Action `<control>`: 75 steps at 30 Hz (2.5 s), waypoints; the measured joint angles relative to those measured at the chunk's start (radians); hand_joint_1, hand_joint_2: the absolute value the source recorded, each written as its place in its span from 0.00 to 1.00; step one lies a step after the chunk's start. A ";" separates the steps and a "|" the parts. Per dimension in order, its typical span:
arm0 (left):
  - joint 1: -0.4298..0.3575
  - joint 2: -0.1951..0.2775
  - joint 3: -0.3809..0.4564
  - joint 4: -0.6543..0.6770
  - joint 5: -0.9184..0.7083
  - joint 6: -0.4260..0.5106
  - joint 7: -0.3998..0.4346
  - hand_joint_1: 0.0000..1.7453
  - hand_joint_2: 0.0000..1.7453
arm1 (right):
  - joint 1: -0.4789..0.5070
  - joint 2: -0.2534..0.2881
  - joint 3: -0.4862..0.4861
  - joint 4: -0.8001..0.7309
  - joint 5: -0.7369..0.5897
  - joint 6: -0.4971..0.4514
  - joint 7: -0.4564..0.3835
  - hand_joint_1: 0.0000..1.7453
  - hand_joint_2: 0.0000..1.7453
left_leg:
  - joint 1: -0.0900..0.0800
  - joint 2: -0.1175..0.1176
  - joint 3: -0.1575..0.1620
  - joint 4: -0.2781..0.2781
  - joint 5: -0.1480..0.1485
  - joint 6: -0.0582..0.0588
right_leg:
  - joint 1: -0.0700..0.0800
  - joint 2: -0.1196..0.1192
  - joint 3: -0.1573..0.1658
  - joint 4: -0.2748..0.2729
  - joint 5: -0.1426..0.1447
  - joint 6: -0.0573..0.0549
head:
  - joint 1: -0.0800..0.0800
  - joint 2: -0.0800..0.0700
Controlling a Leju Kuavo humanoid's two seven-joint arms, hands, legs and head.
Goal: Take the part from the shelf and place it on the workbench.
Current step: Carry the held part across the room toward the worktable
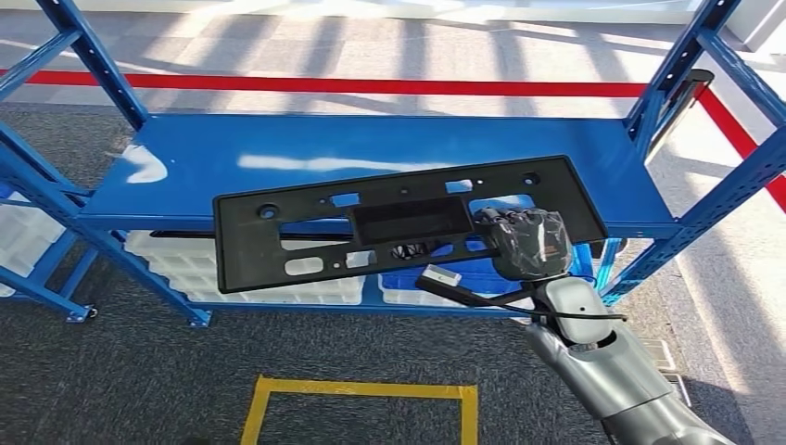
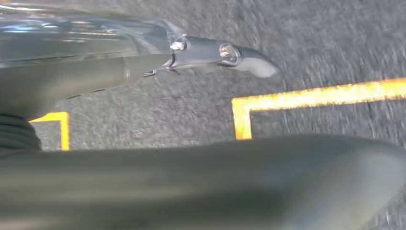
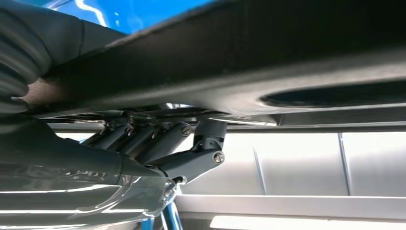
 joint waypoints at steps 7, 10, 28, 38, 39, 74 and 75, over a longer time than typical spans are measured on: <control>0.000 -0.004 0.000 0.000 0.000 -0.001 0.000 0.00 1.00 | -0.002 0.000 -0.002 0.007 -0.007 0.007 -0.002 1.00 1.00 | 0.008 0.006 -0.114 0.067 0.044 -0.024 | -0.012 0.001 0.183 -0.129 0.058 0.023 | 0.000 0.000; 0.000 -0.004 0.000 0.000 0.000 -0.001 0.000 0.00 1.00 | -0.005 0.000 -0.001 0.007 -0.001 0.008 -0.002 1.00 1.00 | 0.006 0.004 -0.141 0.083 0.064 -0.040 | -0.011 0.004 0.196 -0.181 0.039 0.008 | -0.001 0.000; 0.000 -0.006 0.000 0.000 -0.002 -0.019 -0.005 0.00 1.00 | -0.009 -0.001 0.012 0.011 0.062 0.016 0.020 1.00 1.00 | 0.013 -0.011 0.060 -0.004 -0.058 -0.023 | -0.011 -0.014 0.006 -0.139 0.145 0.013 | 0.000 0.000; 0.004 -0.009 0.000 0.000 -0.009 -0.009 -0.005 0.00 1.00 | 0.003 -0.005 0.016 0.012 0.063 0.026 0.022 1.00 1.00 | 0.004 -0.074 -0.027 0.045 -0.026 -0.021 | -0.007 0.062 0.118 -0.166 0.105 -0.004 | -0.001 0.000; 0.003 -0.009 0.000 0.000 -0.010 -0.008 -0.005 0.00 1.00 | 0.004 -0.006 0.016 0.012 0.063 0.027 0.022 1.00 1.00 | 0.006 -0.083 -0.036 0.049 -0.024 -0.026 | -0.007 0.063 0.119 -0.172 0.101 -0.005 | 0.000 0.000; 0.009 -0.011 0.011 0.002 -0.018 0.000 -0.014 0.00 1.00 | 0.006 -0.022 0.040 0.010 0.106 0.027 0.027 1.00 1.00 | 0.010 -0.084 -0.131 0.128 -0.015 -0.054 | -0.021 0.021 0.135 -0.183 0.082 -0.023 | -0.003 0.000; 0.007 -0.012 0.011 0.002 -0.018 0.000 -0.014 0.00 1.00 | 0.006 -0.022 0.040 0.010 0.107 0.027 0.027 1.00 1.00 | 0.012 -0.053 -0.156 0.182 -0.045 -0.063 | -0.021 0.007 0.136 -0.183 0.082 -0.025 | -0.004 0.000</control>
